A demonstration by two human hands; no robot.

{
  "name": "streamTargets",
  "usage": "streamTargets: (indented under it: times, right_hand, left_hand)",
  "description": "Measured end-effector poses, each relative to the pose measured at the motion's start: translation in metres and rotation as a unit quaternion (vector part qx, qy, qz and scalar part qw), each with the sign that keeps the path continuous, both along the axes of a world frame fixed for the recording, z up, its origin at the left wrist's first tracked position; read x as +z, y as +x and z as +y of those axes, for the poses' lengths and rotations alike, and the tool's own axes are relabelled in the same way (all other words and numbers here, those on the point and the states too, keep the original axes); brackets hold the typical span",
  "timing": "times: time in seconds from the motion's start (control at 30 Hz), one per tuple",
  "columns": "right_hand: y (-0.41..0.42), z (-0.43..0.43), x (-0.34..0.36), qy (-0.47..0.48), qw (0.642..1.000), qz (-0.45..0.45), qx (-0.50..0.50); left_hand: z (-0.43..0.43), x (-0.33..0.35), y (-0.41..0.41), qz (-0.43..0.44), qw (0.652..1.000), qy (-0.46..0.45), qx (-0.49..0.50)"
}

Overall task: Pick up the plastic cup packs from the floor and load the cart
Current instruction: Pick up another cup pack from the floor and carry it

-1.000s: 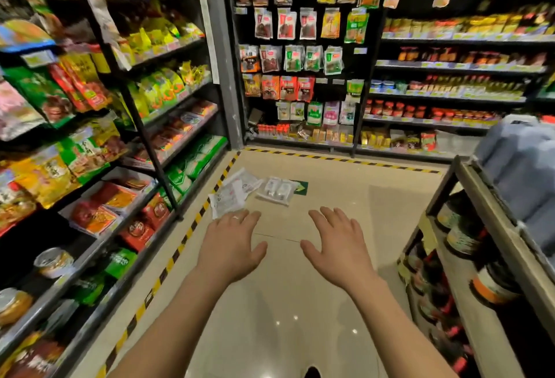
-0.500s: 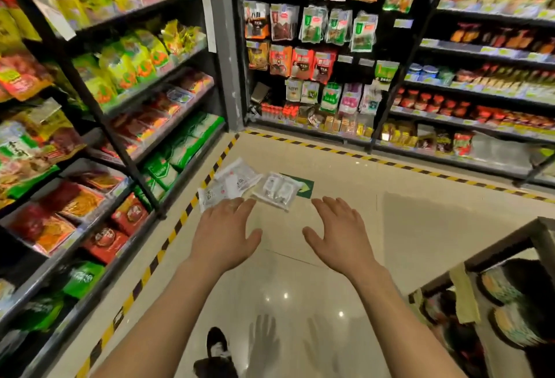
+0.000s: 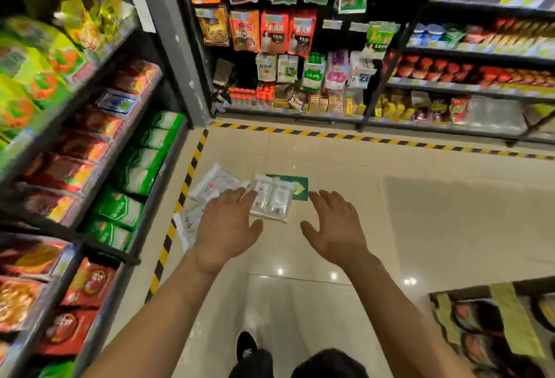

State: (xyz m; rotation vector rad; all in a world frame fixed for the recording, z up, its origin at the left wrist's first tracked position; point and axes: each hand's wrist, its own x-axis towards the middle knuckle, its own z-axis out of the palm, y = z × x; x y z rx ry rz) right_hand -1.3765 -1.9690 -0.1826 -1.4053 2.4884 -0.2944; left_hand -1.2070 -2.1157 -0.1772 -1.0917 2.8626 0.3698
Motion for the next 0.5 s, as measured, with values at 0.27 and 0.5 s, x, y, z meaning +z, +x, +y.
streamTargets:
  times: [0.27,0.5]
  right_hand:
    - [-0.088,-0.114,-0.063,-0.004,0.998,-0.049,-0.041]
    - [-0.185,-0.196,-0.171,0.047,0.991,-0.110,-0.053]
  left_hand:
    - [-0.122,-0.070,-0.093,-0.054,0.997,0.048,-0.006]
    - [-0.218,-0.157,-0.199,-0.123,0.986,0.111,0.017]
